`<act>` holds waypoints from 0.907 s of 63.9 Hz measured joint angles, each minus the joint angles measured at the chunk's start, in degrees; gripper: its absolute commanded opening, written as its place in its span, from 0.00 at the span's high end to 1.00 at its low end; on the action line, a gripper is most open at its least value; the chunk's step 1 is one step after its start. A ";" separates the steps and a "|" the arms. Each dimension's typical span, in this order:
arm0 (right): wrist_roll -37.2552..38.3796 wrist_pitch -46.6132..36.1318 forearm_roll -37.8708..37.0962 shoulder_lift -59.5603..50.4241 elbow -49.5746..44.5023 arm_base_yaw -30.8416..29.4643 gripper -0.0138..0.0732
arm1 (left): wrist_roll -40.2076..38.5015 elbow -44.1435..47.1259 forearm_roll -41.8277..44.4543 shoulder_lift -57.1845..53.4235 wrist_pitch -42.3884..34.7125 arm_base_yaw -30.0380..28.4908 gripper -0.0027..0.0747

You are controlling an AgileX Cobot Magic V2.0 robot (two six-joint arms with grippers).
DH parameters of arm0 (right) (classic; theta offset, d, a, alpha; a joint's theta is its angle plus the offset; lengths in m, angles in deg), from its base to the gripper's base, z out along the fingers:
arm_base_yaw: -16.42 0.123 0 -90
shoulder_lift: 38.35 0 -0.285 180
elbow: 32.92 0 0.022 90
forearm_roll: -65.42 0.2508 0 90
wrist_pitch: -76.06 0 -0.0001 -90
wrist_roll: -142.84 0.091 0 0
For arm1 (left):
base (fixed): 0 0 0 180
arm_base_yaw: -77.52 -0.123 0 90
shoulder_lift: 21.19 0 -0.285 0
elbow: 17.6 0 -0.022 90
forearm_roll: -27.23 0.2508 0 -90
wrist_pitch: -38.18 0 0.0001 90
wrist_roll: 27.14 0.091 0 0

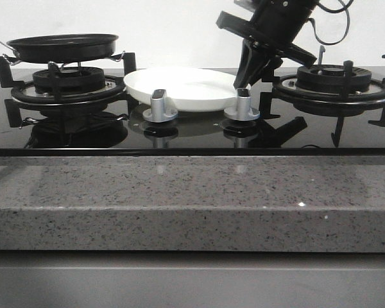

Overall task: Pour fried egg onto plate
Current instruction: 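Grip the plate rim with the right gripper and lift it up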

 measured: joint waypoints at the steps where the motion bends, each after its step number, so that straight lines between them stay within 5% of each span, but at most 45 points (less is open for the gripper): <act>1: 0.00 0.00 0.00 0.00 0.00 0.00 0.91 | 0.00 0.00 0.00 0.00 0.00 0.00 0.82; 36: 0.00 0.78 -0.22 -11.95 -0.67 -0.39 0.91 | 0.00 0.00 0.00 0.00 0.00 0.00 0.82; 58: -2.66 0.37 -1.53 -30.20 -21.54 2.33 0.91 | 0.00 0.00 0.00 0.00 0.00 0.00 0.82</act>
